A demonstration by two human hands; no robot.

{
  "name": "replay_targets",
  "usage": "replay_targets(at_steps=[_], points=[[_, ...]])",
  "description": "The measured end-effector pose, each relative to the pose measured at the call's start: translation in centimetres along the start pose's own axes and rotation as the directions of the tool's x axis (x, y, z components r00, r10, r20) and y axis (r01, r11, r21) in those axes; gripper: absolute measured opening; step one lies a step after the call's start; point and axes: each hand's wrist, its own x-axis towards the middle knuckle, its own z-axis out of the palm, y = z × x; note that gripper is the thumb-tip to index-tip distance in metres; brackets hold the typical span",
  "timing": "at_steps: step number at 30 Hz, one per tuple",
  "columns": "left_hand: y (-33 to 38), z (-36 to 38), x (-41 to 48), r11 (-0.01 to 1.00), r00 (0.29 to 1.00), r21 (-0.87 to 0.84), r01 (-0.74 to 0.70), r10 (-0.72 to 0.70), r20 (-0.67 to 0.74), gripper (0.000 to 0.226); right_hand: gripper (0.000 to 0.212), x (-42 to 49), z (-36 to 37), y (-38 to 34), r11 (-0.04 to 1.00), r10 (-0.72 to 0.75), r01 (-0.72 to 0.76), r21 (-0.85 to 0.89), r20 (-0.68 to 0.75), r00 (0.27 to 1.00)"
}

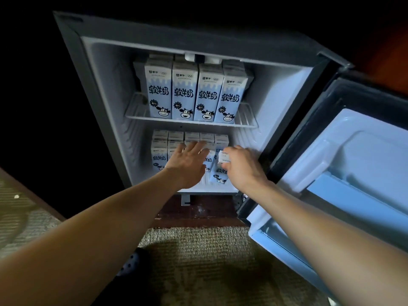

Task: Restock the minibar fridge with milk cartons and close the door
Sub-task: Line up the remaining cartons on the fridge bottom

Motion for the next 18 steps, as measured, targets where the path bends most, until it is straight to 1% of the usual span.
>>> replay_targets(at_steps=[2, 4, 7, 10, 14, 18], points=[[0.1, 1.2, 0.6, 1.000, 1.000, 0.002, 0.006, -0.006, 0.003, 0.057, 0.042, 1.4, 1.4, 0.2, 0.997, 0.053, -0.054, -0.049, -0.029, 0.998], [-0.1, 2.1, 0.9, 1.000, 1.000, 0.006, 0.014, -0.014, -0.001, 0.061, 0.039, 2.6, 2.3, 0.4, 0.988, 0.088, -0.095, -0.118, -0.065, 0.994], [-0.8, 3.2, 1.5, 0.998, 0.998, -0.029, 0.052, -0.053, -0.016, 0.064, 0.037, 4.0, 3.1, 0.6, 0.978, 0.102, -0.119, -0.169, -0.104, 0.989], [-1.2, 4.6, 2.0, 0.994, 0.996, -0.067, 0.086, -0.088, -0.022, 0.062, 0.035, 4.8, 3.8, 0.8, 0.977, 0.117, -0.138, -0.165, -0.131, 0.984], [-1.5, 5.7, 1.8, 0.997, 0.995, 0.001, 0.082, -0.082, -0.051, 0.065, 0.040, 5.5, 4.5, 0.9, 0.980, 0.125, -0.143, -0.140, -0.131, 0.983], [-1.5, 5.5, 1.8, 0.998, 0.993, 0.022, 0.063, -0.061, -0.101, 0.065, 0.047, 5.9, 4.9, 1.2, 0.984, 0.135, -0.147, -0.104, -0.115, 0.984]])
